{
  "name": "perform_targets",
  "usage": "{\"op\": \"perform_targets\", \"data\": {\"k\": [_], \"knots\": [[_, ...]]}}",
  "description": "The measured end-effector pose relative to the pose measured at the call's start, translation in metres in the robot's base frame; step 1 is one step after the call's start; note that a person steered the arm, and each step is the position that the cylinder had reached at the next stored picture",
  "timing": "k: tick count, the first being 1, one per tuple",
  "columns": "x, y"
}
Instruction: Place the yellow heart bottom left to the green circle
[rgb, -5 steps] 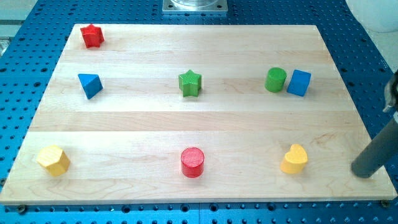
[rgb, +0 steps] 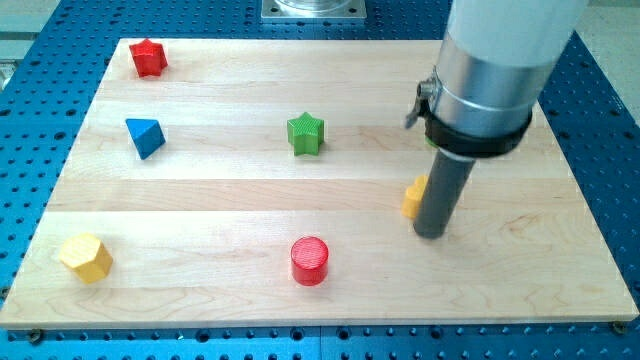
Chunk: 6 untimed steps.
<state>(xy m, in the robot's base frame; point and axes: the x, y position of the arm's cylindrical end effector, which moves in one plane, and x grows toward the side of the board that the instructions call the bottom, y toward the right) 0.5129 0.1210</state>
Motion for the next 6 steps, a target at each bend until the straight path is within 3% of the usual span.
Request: {"op": "perform_targets", "data": {"k": [1, 2, 3, 4, 5, 6], "knots": [[-0.061, 0.001], [-0.077, 0.005], [-0.035, 0.005], [-0.031, -0.008], [-0.067, -0.010], [-0.078, -0.010]]}}
